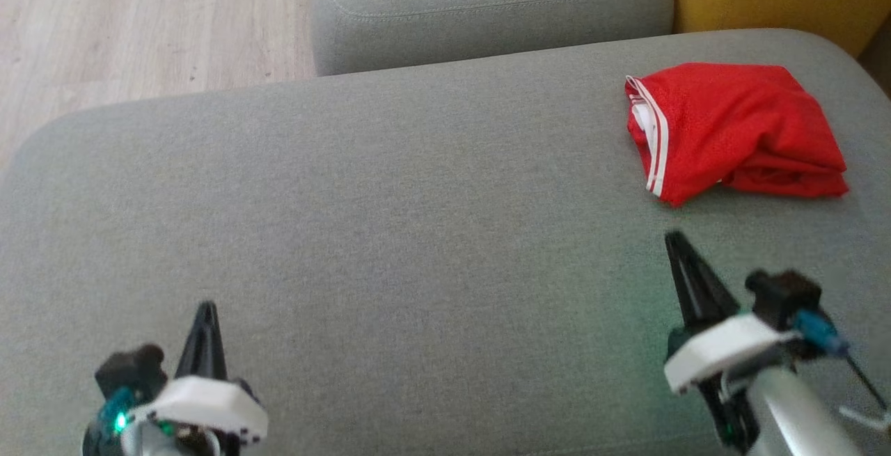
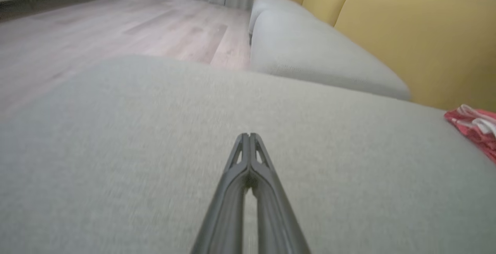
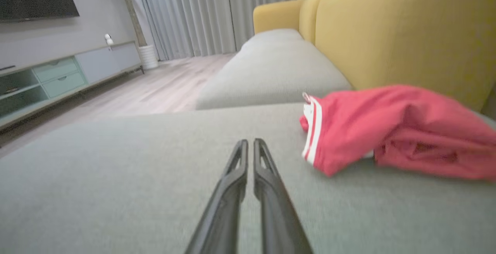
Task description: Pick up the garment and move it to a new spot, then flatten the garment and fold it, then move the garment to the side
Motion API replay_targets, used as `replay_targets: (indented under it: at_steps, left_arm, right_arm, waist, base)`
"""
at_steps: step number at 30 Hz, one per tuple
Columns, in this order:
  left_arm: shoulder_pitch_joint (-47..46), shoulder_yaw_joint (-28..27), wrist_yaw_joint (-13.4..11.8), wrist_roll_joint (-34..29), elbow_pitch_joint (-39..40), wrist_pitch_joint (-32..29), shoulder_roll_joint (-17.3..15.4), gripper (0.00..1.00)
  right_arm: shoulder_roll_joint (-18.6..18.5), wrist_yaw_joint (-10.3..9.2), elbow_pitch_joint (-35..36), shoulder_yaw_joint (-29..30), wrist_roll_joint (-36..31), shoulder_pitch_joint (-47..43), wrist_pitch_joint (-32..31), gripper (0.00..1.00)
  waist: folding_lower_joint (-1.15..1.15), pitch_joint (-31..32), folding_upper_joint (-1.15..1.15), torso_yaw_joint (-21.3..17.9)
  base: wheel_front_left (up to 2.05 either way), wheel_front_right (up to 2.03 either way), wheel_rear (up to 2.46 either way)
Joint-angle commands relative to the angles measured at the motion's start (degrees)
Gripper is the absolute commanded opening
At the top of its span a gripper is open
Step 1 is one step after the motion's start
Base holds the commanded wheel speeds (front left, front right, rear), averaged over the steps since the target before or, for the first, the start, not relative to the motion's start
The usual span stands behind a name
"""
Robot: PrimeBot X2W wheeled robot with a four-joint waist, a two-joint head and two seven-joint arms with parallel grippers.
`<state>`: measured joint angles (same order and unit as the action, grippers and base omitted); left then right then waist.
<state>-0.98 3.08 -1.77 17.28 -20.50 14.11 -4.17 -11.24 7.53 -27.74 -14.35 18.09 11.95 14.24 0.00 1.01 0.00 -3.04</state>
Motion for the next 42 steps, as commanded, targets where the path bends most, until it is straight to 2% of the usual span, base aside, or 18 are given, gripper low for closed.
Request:
replay_targets:
  at_steps: [1, 42]
  left_arm:
    - [-1.09, -0.32, 0.11, 0.73, 0.93, -0.35, -0.21, 0.00]
    - [-2.40, -3.39, 3.22, 25.99, 2.89, -7.17, 0.30, 0.00]
  right_arm:
    - [-0.02, 0.00, 1.04, 0.53, 0.79, 1.15, -0.21, 0.00]
    - [2.83, -0.01, 5.38, 7.45, 25.71, -1.22, -7.19, 0.00]
  waist:
    - [0.00, -0.01, 0.00, 0.03]
    - [0.00, -0.41, 0.00, 1.05]
  base:
    - [0.00, 0.00, 0.00]
    - [0.00, 0.00, 0.00]
